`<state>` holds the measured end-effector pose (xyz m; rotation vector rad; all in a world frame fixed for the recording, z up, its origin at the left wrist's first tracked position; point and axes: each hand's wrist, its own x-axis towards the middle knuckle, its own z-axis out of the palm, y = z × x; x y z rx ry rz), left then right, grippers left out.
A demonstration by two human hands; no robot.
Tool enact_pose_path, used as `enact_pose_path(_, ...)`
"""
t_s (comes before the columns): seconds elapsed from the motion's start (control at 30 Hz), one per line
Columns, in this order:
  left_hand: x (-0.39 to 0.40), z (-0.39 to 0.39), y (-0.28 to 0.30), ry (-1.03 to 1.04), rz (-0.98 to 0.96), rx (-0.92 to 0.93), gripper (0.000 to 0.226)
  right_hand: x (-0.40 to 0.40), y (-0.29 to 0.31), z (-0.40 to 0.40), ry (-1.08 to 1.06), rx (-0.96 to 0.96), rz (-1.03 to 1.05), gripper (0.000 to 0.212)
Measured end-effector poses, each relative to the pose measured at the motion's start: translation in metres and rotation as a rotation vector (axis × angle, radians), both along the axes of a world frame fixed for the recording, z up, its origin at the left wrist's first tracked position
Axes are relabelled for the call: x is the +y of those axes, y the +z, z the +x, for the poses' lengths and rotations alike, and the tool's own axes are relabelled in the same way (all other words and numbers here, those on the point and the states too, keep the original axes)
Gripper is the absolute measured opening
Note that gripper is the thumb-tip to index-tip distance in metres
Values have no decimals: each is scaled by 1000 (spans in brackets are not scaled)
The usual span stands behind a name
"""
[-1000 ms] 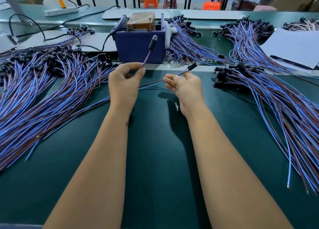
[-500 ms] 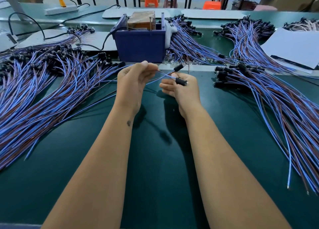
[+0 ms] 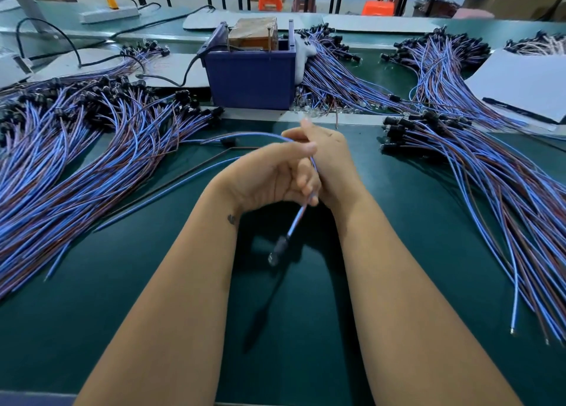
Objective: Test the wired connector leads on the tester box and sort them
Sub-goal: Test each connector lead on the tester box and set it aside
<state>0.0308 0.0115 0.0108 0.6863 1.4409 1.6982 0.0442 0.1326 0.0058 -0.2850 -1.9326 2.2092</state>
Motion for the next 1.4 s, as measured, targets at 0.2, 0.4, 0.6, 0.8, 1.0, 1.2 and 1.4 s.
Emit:
enact_pose_path(0.2, 0, -1, -1, -104, -119, -1, 47, 5, 0, 2, 43, 48, -171, 11)
enact_pose_path(0.4, -2, -14, -5, 366, -106, -17, 37, 7, -4, -2, 41, 81, -305, 15)
enact_pose_path(0.6, -8, -27, -12, 871, -10, 89, 23, 4, -6, -3, 55, 92, -97, 21)
enact_pose_path(0.8, -6, -23, -11, 911, 19, 119, 17, -15, -12, -5, 67, 80, 267, 12)
enact_pose_path(1.0, -3, -21, -12, 852, -133, 199, 15, -16, -13, -6, 27, 66, 233, 9)
enact_pose_path(1.2, -7, -25, -15, 985, -136, 203, 18, -14, -12, -6, -109, 60, 273, 14)
enact_pose_path(1.4, -14, -30, -17, 1133, -193, 281, 17, -10, -11, -6, -214, 64, 233, 6)
